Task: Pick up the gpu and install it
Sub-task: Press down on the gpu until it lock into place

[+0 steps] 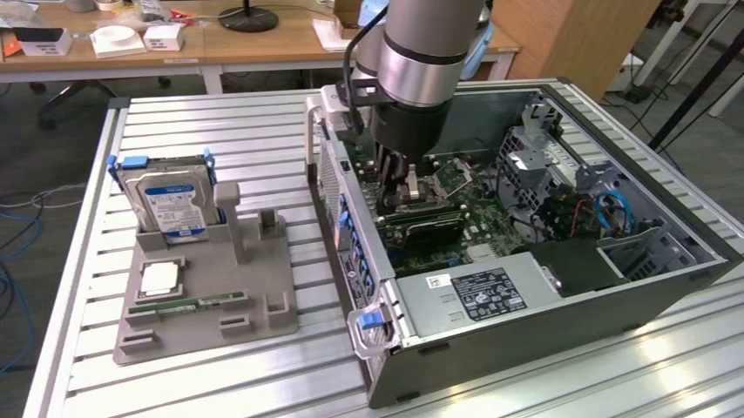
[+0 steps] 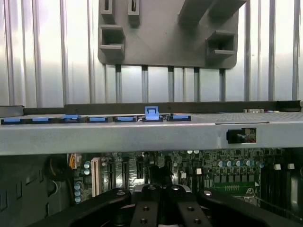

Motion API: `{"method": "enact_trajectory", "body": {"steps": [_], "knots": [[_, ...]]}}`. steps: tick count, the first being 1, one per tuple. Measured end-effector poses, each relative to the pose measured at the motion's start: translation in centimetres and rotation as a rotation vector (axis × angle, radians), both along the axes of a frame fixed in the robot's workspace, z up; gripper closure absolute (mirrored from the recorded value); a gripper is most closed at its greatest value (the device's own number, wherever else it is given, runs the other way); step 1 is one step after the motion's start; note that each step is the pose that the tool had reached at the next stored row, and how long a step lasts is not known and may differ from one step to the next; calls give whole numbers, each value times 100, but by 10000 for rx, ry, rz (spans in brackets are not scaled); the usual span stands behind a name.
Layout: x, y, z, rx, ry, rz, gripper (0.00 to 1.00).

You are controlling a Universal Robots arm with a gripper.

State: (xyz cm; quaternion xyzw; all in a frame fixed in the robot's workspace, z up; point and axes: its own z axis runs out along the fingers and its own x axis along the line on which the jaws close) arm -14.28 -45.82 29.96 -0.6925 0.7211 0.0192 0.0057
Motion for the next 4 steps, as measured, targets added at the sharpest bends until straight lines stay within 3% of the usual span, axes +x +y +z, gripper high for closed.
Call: {"method": "enact_trajectory", "body": {"steps": [4], "knots": [[1,1,0,1,-1,1,89]]}}
